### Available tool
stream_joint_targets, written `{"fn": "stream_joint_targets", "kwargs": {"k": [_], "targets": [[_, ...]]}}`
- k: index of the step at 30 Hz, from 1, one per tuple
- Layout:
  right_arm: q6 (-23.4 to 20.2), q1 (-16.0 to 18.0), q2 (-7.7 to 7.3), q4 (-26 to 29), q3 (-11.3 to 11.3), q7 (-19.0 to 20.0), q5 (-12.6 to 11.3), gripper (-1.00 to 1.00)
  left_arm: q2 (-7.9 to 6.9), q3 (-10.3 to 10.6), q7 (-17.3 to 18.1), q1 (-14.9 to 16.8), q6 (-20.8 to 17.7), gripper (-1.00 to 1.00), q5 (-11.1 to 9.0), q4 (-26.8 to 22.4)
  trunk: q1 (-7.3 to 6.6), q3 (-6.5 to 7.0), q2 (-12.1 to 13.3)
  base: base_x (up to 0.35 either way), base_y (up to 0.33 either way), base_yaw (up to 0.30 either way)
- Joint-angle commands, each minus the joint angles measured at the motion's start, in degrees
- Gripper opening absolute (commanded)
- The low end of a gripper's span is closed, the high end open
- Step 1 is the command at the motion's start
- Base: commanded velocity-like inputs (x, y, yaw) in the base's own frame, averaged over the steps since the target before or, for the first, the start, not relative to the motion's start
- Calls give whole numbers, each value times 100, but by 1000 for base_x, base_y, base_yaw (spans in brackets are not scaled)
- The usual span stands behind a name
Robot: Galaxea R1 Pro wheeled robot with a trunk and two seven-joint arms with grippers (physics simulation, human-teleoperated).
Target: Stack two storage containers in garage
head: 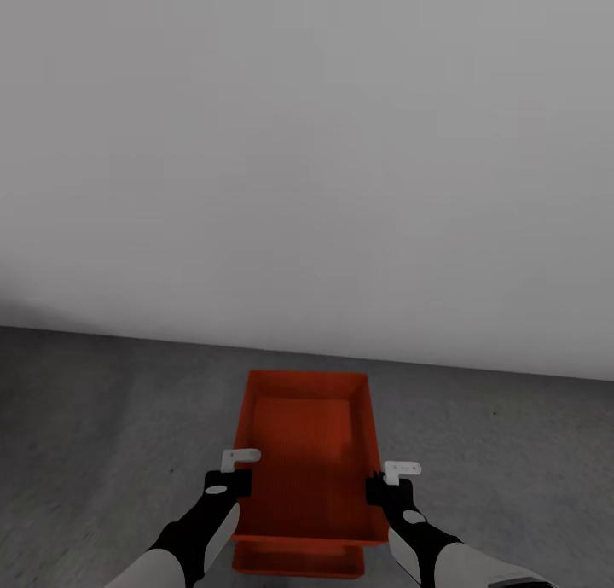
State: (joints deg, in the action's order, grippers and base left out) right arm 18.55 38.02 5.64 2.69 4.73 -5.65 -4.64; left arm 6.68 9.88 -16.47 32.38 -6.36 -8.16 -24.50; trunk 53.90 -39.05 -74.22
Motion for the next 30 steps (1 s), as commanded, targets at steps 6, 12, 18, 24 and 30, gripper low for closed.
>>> {"fn": "stream_joint_targets", "kwargs": {"k": [6,12,18,24,30], "targets": [[254,4,-63,12,-236,19,-46,-100,-15,-179,-58,3,-36,-100,-124,-2,132,-113,-245,0,0,0],[254,4,-63,12,-236,19,-46,-100,-10,-179,-58,2,-37,-100,-124,-2,264,-220,-485,0,0,0],[254,4,-63,12,-236,20,-46,-100,-10,-179,-58,4,-39,-100,-124,-2,286,-238,-525,0,0,0],[254,4,-63,12,-236,20,-46,-100,-16,-183,-58,1,-36,-100,-123,-2,286,-238,-525,0,0,0],[254,4,-63,12,-237,20,-46,-100,-18,-182,-58,4,-37,-100,-124,-2,286,-238,-525,0,0,0]]}}
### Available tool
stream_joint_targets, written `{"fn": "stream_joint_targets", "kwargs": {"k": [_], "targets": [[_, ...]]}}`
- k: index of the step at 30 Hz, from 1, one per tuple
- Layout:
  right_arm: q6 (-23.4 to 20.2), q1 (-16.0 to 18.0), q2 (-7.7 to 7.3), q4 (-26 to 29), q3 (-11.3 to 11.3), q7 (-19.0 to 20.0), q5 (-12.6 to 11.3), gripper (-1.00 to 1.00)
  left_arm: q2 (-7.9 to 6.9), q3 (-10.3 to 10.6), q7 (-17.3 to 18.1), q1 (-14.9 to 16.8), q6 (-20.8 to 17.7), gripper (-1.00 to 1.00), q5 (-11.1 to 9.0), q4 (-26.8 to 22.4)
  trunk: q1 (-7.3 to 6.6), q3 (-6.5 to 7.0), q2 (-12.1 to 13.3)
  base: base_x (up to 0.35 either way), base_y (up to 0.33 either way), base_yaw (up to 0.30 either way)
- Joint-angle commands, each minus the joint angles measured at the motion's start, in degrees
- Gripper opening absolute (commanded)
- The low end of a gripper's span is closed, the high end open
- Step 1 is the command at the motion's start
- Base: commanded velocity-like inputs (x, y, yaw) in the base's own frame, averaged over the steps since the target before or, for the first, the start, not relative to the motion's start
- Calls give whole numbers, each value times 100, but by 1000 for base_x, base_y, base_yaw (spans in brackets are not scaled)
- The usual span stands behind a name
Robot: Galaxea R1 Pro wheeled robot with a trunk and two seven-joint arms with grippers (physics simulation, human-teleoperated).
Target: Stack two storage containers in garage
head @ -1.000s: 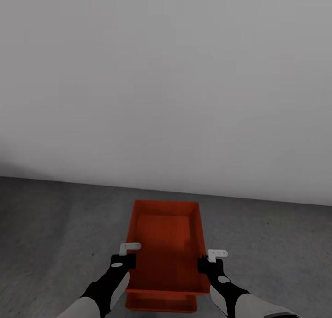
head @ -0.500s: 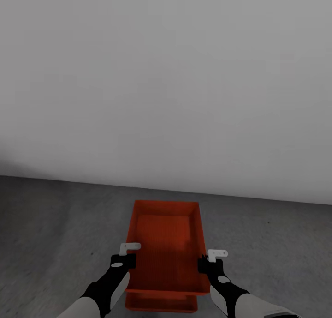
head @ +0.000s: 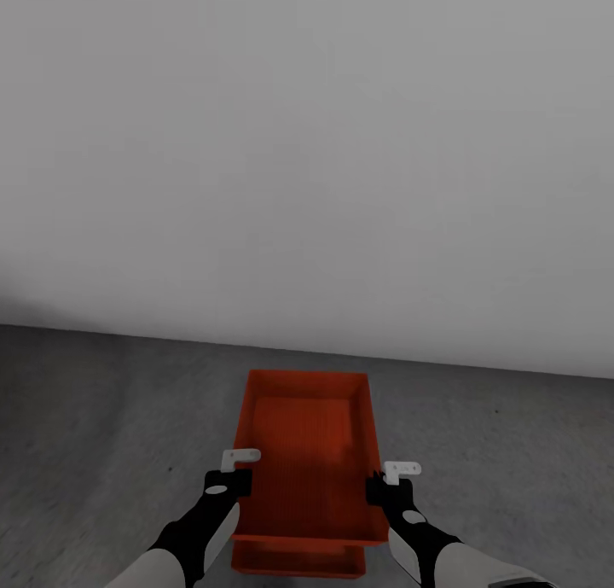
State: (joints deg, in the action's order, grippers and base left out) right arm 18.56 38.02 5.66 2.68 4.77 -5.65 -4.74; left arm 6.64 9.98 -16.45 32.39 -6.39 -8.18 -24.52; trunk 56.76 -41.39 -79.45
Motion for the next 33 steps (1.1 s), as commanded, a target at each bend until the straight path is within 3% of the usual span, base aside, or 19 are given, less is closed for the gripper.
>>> {"fn": "stream_joint_targets", "kwargs": {"k": [1,33], "targets": [[253,4,-65,13,-242,20,-36,-100,-13,-191,-60,3,-35,-100,-122,0,0,-4,-2,0,0,0],[253,4,-65,4,-241,20,-36,-100,-22,-189,-60,1,-30,-100,-114,11,0,-4,-2,-20,0,0]]}}
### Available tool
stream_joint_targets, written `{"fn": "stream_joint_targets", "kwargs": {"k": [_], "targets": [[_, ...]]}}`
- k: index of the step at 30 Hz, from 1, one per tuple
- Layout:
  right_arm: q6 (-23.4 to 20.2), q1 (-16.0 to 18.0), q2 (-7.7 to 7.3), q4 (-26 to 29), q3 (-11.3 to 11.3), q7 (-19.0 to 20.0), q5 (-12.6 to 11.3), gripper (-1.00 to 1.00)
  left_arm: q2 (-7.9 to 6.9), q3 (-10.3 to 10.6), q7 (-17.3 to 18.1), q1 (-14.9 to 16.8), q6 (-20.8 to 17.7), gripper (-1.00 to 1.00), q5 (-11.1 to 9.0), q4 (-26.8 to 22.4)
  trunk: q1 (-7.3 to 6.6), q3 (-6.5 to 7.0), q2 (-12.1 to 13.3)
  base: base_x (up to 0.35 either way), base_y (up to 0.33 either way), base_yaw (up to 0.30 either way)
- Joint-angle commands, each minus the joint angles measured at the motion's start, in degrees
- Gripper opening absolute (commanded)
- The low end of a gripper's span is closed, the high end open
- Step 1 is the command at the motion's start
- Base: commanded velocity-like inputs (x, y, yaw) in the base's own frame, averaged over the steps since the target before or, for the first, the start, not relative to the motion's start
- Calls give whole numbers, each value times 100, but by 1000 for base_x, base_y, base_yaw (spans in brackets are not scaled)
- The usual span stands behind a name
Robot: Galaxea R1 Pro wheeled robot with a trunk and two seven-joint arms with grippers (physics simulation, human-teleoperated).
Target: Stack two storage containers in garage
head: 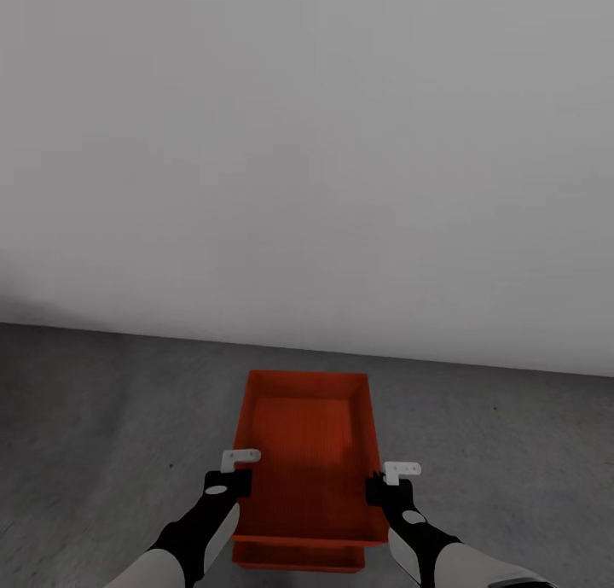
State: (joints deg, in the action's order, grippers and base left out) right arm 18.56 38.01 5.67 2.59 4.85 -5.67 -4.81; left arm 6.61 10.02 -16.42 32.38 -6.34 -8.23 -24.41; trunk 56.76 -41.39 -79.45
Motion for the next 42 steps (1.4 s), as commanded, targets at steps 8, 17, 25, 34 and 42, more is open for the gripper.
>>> {"fn": "stream_joint_targets", "kwargs": {"k": [8,17,25,34,42], "targets": [[253,4,-66,13,-249,22,-28,-100,-12,-186,-63,2,-37,-100,-110,23,0,-4,-2,-28,0,0],[253,4,-66,13,-248,22,-28,-100,-11,-185,-63,1,-35,-100,-111,17,0,-4,-2,-149,0,0],[253,4,-66,13,-248,21,-28,-100,-19,-182,-63,1,-34,-100,-109,1,0,-4,-2,-34,0,0],[253,4,-66,5,-256,22,-28,-100,-20,-181,-63,3,-34,-100,-109,-3,0,-4,-2,-1,0,0],[253,4,-66,5,-249,22,-28,-100,-22,-176,-63,1,-34,-100,-109,-4,0,-4,-2,0,0,0]]}}
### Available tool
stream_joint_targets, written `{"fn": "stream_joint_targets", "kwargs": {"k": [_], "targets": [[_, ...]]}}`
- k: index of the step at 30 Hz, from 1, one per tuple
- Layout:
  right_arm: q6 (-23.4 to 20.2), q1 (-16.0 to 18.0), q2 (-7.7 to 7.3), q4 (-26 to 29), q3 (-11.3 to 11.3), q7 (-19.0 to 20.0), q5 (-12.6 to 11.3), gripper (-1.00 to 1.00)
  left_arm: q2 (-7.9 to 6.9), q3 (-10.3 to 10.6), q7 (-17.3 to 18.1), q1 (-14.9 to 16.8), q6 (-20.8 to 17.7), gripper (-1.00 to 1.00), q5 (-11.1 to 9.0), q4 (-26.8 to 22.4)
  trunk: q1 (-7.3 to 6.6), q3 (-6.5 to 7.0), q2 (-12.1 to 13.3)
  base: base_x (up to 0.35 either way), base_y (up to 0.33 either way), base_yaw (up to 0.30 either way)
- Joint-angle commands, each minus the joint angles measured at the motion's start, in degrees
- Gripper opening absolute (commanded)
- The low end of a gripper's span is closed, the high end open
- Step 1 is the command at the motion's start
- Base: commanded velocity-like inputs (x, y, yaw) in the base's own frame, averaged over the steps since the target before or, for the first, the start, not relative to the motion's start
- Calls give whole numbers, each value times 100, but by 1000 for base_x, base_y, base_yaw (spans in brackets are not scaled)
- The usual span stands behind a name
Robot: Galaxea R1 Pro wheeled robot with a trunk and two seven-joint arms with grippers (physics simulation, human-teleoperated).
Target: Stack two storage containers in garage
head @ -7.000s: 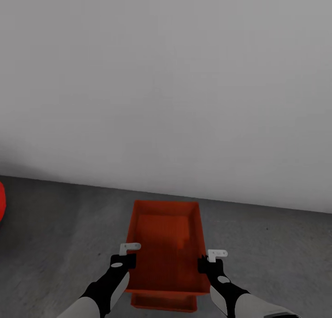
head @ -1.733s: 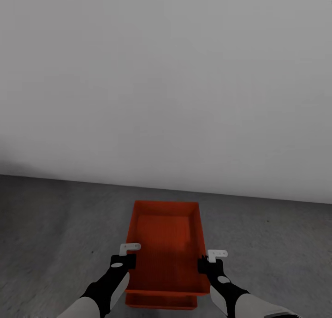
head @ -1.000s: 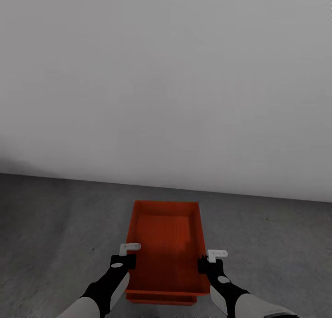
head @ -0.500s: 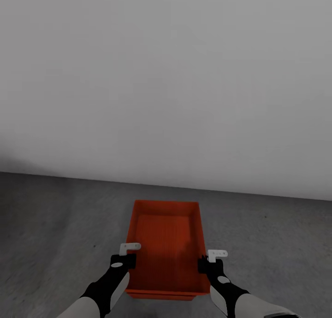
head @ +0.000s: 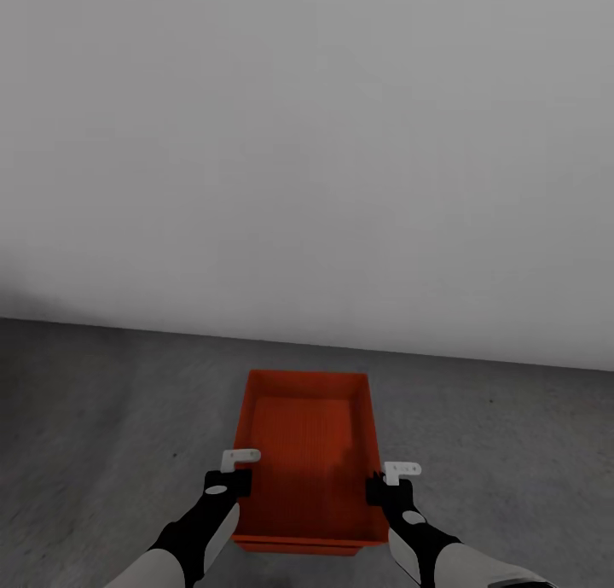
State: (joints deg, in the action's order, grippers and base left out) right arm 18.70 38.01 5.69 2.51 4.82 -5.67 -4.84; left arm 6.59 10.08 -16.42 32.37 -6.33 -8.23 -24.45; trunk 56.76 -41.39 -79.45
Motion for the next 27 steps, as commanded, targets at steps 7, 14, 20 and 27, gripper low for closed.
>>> {"fn": "stream_joint_targets", "kwargs": {"k": [7,14,20,27], "targets": [[240,4,-68,13,-246,22,-26,-100,-19,-182,-63,6,-35,-100,-109,-1,0,-4,-2,0,0,0],[240,4,-68,13,-247,22,-26,-100,-18,-182,-63,2,-35,-100,-109,-5,0,-4,-2,0,0,0],[240,4,-68,13,-246,22,-26,-100,-20,-182,-63,5,-35,-100,-109,-3,0,-4,-2,0,0,0],[240,4,-68,13,-247,22,-26,-100,-18,-190,-63,2,-35,-100,-109,1,0,-4,-2,10,0,0]]}}
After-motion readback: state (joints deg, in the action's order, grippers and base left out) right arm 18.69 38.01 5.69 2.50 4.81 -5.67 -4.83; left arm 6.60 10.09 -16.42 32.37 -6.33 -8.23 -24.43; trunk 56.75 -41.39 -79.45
